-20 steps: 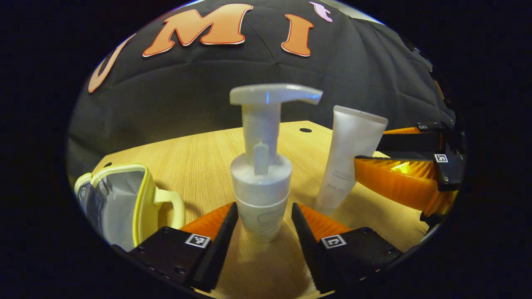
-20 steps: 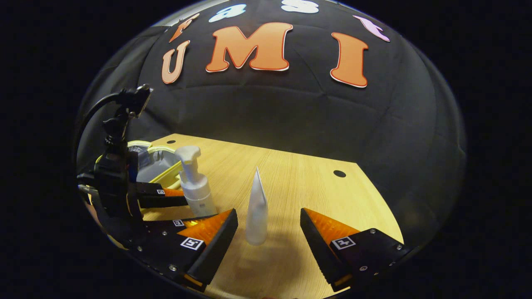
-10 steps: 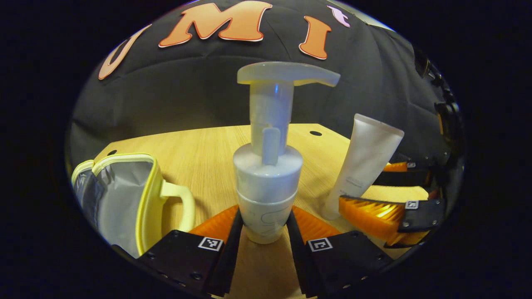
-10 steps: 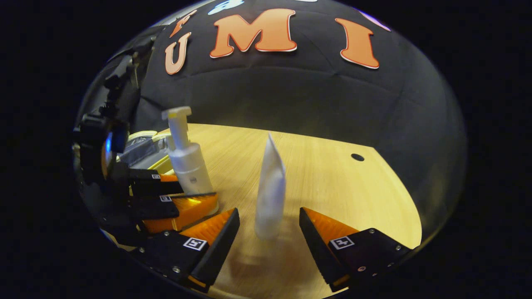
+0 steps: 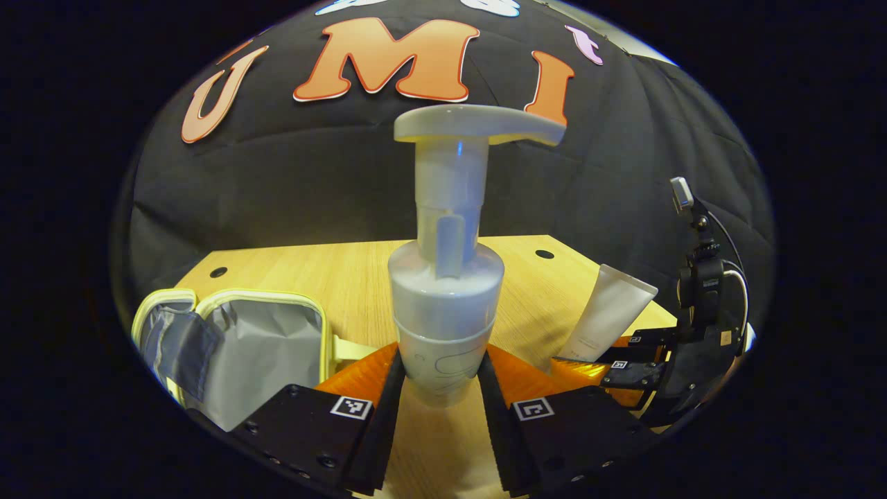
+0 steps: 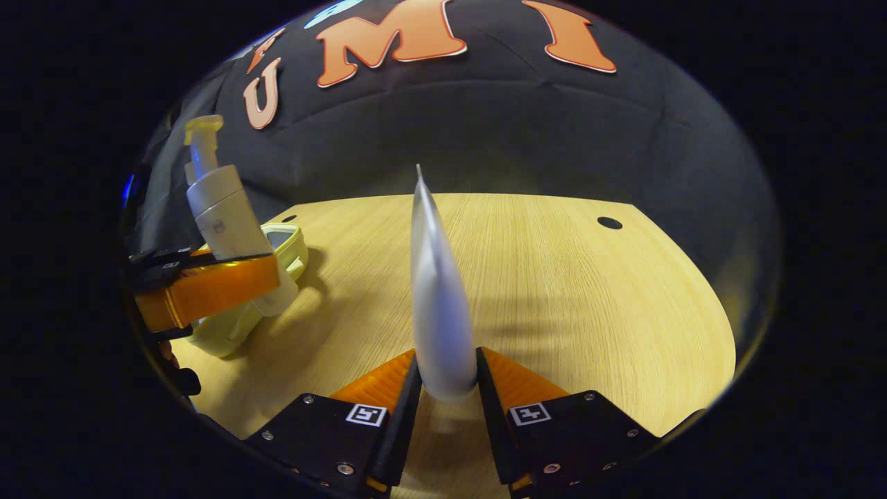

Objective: First open the suitcase, pack the skin care products into it, and then close the suitcase.

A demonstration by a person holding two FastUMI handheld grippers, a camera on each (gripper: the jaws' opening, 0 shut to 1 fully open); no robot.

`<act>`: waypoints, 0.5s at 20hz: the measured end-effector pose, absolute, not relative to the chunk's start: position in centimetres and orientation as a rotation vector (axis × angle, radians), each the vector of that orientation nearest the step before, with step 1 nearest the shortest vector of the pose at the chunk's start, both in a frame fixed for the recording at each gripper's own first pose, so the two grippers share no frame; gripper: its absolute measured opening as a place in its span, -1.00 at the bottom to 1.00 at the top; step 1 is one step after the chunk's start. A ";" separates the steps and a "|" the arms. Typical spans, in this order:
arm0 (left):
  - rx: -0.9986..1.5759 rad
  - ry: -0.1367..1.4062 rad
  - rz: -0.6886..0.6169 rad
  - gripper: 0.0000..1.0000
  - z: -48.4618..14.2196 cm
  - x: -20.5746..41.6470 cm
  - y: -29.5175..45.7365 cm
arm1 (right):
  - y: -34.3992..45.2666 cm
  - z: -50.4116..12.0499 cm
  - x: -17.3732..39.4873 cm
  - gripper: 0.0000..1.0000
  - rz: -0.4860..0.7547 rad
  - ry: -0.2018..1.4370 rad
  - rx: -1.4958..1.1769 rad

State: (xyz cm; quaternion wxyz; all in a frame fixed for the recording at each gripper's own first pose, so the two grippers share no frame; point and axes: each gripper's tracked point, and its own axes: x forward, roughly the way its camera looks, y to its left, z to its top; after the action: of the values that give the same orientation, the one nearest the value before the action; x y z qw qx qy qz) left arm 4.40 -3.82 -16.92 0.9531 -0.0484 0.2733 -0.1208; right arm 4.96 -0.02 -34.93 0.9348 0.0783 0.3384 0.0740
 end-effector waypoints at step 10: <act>-0.068 0.517 -0.163 0.18 -11.3 3.6 0.8 | 1.3 -26.8 5.0 -0.05 0.215 0.605 0.152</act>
State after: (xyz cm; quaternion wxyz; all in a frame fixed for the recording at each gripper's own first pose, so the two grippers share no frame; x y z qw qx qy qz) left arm 3.56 0.79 -11.29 0.9630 -0.0337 0.2552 -0.0804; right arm 4.98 1.27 -26.76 0.9460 0.0747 0.2970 0.1058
